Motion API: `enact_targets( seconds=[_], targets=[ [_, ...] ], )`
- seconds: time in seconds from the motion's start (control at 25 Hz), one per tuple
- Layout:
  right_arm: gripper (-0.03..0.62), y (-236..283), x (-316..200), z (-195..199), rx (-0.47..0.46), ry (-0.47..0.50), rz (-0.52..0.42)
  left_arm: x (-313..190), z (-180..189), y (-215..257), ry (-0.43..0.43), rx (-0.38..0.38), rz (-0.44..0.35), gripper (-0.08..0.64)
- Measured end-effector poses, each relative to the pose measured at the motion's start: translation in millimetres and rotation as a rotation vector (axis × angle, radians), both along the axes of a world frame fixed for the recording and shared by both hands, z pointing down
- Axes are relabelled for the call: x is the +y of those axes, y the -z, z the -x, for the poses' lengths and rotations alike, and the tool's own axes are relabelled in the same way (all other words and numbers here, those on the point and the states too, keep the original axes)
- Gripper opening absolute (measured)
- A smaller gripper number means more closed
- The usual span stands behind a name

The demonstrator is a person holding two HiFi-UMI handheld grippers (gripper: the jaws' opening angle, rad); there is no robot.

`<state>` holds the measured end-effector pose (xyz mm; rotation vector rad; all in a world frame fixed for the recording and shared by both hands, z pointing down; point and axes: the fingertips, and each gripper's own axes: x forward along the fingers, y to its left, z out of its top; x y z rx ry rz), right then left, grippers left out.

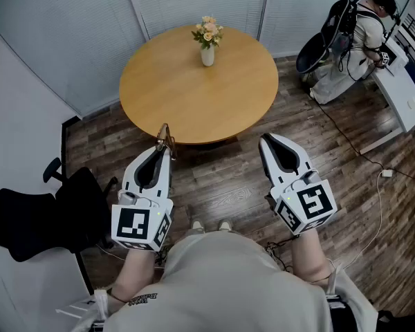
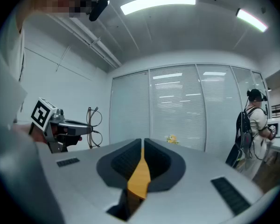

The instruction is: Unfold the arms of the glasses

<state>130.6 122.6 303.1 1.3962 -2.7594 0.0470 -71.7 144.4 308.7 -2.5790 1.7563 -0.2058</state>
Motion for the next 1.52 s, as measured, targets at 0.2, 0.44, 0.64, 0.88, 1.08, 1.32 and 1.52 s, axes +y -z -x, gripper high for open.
enact_targets(
  seconds=[0.2, 0.44, 0.64, 0.88, 1.08, 1.32, 1.52],
  targets=[
    [0.041, -4, 0, -4, 0.016, -0.003, 0.004, 1, -2, 0, 0.022, -0.018, -0.012, 0.038],
    [0.041, -6, -2, -14, -0.018, -0.022, 0.014, 1, -8, -8, 0.027, -0.016, 0.009, 0.038],
    [0.041, -7, -5, -26, -0.023, -0.052, 0.015, 0, -13, -11, 0.023, -0.010, 0.011, 0.038],
    [0.041, -12, -6, -35, -0.026, -0.043, 0.023, -4, -22, -13, 0.026, 0.000, 0.018, 0.038],
    [0.041, -12, -6, -40, -0.045, -0.041, 0.018, -3, -24, -14, 0.034, -0.004, 0.018, 0.038],
    [0.041, -14, -12, -38, -0.053, -0.021, 0.021, -8, -27, -18, 0.030, 0.000, 0.024, 0.038],
    [0.041, -12, -22, -31, -0.037, -0.009, 0.012, -18, -24, -19, 0.028, 0.007, 0.022, 0.038]
  ],
)
